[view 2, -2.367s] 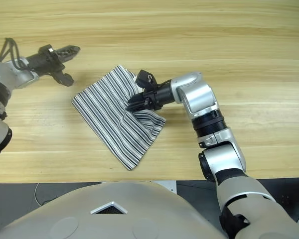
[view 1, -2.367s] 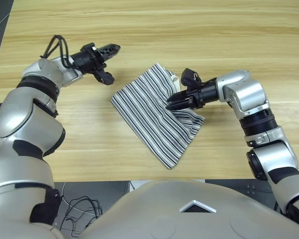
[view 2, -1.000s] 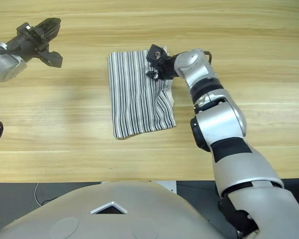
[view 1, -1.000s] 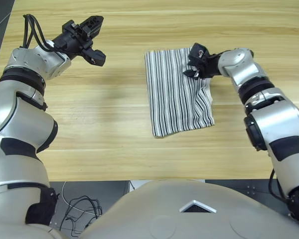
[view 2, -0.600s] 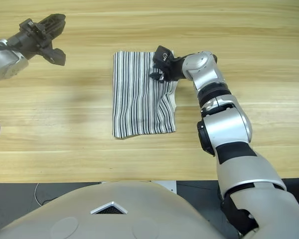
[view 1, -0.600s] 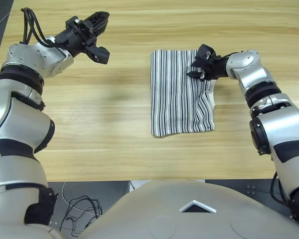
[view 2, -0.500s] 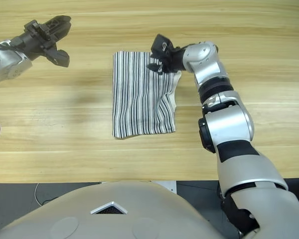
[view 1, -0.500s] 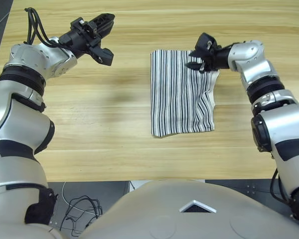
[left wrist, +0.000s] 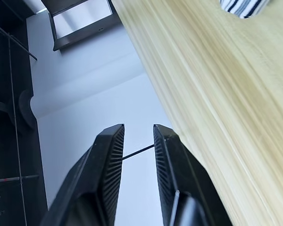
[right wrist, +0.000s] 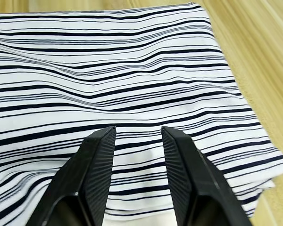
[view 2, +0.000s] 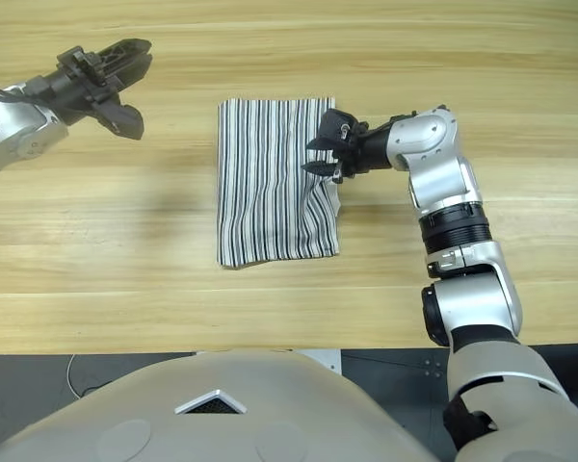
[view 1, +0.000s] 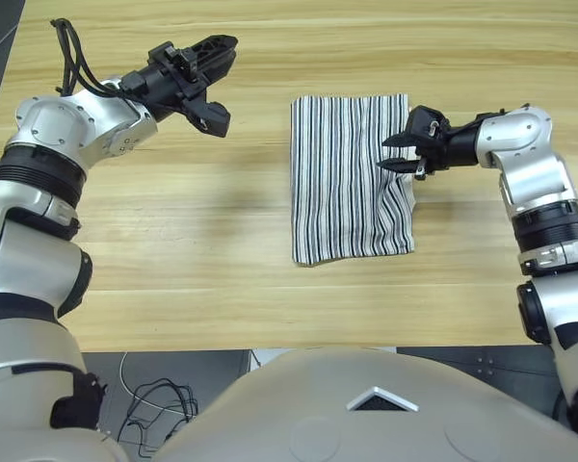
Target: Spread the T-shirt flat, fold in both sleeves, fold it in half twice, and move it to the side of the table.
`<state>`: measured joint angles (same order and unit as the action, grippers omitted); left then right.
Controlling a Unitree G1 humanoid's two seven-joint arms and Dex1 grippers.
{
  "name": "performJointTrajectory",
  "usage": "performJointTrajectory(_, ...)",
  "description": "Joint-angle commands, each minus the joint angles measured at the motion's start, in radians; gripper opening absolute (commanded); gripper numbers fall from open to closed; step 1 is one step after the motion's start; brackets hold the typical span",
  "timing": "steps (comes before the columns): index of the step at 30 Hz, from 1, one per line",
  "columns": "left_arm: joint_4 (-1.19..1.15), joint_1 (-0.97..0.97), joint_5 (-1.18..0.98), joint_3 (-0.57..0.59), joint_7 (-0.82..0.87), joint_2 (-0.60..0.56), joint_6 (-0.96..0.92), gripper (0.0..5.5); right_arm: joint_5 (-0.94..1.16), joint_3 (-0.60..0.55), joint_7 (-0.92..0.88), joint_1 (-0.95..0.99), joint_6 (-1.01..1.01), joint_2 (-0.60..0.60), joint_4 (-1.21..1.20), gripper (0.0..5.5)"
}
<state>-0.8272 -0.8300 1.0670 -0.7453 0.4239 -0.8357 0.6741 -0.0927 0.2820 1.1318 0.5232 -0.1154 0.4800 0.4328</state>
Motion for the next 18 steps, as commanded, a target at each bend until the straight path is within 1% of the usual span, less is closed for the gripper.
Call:
performJointTrajectory(1, 0.016, 0.019, 0.001, 0.024, -0.028, -0.020, -0.002, 1.14, -0.003, 0.010, -0.002, -0.051, -0.030, 0.029, -0.024, 1.77)
performJointTrajectory(7, 0.043, 0.031, 0.001, 0.049, -0.048, -0.031, 0.004, 1.14, -0.005, 0.016, 0.025, -0.125, -0.036, 0.104, -0.059, 1.77)
performJointTrajectory(10, 0.053, 0.043, -0.001, 0.061, -0.054, -0.037, 0.008, 1.14, 0.026, 0.014, 0.036, -0.139, -0.055, 0.098, -0.117, 1.77)
performJointTrajectory(14, 0.077, 0.067, -0.023, 0.077, -0.075, -0.033, 0.026, 1.14, 0.130, -0.040, 0.042, -0.106, -0.107, 0.061, -0.212, 1.77)
performJointTrajectory(16, 0.100, 0.087, -0.034, 0.085, -0.091, -0.036, 0.043, 1.14, 0.159, -0.063, 0.045, -0.090, -0.130, 0.078, -0.245, 1.77)
performJointTrajectory(18, 0.155, 0.137, -0.116, 0.120, -0.154, -0.046, 0.081, 1.14, 0.193, -0.090, 0.065, -0.078, -0.154, 0.110, -0.281, 1.77)
